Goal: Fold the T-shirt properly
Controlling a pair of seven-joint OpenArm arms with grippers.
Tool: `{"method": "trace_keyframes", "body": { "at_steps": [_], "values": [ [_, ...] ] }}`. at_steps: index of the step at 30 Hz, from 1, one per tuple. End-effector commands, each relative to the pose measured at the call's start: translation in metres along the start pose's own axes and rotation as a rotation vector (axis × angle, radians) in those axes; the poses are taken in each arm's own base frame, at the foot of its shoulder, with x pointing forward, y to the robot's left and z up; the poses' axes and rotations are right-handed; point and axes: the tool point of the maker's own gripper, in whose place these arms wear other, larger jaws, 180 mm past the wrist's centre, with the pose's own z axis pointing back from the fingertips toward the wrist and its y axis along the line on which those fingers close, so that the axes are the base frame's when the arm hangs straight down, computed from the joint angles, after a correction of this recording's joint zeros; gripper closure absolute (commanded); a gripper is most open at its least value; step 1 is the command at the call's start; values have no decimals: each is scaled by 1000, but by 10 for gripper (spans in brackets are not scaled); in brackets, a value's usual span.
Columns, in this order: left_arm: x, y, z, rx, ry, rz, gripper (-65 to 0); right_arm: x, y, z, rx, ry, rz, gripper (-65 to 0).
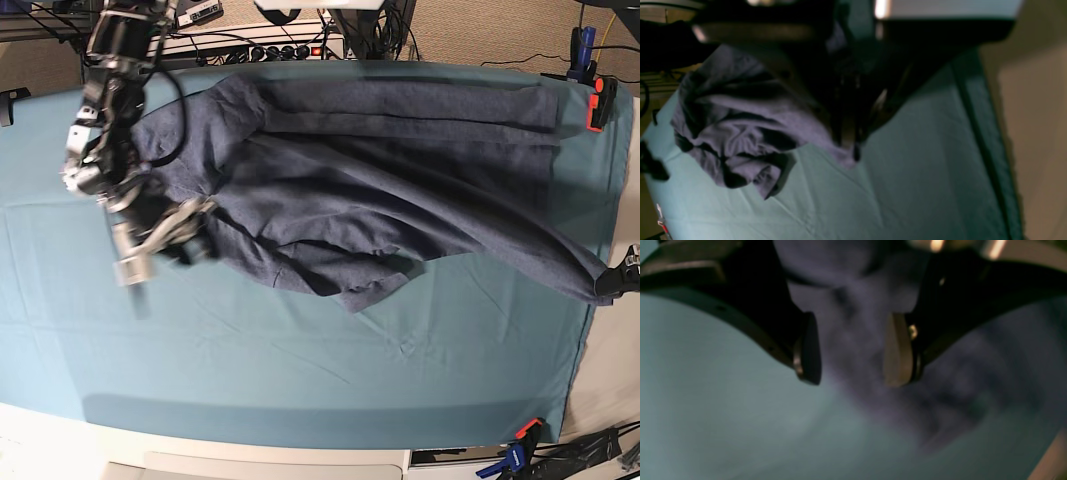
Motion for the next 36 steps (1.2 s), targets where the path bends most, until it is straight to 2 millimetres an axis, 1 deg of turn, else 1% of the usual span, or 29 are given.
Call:
{"method": "trace_keyframes", "body": {
  "at_steps": [1, 4, 9, 12, 15, 18, 21, 22, 24, 28, 31, 33, 36],
  "values": [
    [26, -1, 14, 7, -68, -36, 0, 8, 18, -3, 63, -21, 37, -317],
    [26, -2, 14, 7, -68, -36, 0, -21, 61, -18, 190, 85, 108, -316],
    [25, 0, 14, 17, -63, -40, 0, -50, 123, -34, 351, 171, 253, -316],
    [25, 3, 14, 31, -59, -47, 0, -64, 149, -42, 385, 196, 356, -316],
    [25, 3, 14, 31, -59, -47, 0, -74, 165, -53, 356, 202, 486, -316],
    [25, 3, 14, 32, -58, -47, 0, -74, 169, -65, 256, 182, 595, -316],
    [23, 5, 14, 40, -50, -51, 0, -64, 166, -75, 124, 148, 698, -316],
    [23, 5, 14, 42, -48, -52, 0, -56, 164, -78, 79, 130, 728, -316],
    [23, 5, 14, 43, -46, -52, 0, -35, 158, -83, -18, 78, 755, -316],
    [22, 6, 14, 49, -40, -55, 0, 15, 141, -89, -159, -14, 714, -316],
    [19, 9, 14, 62, -27, -60, 0, 39, 121, -89, -231, -21, 656, -317],
    [19, 8, 14, 62, -27, -60, 0, 46, 108, -87, -255, -23, 627, -323],
    [19, 8, 14, 61, -28, -60, 0, 40, 96, -86, -242, 14, 611, -348]
  ]
}}
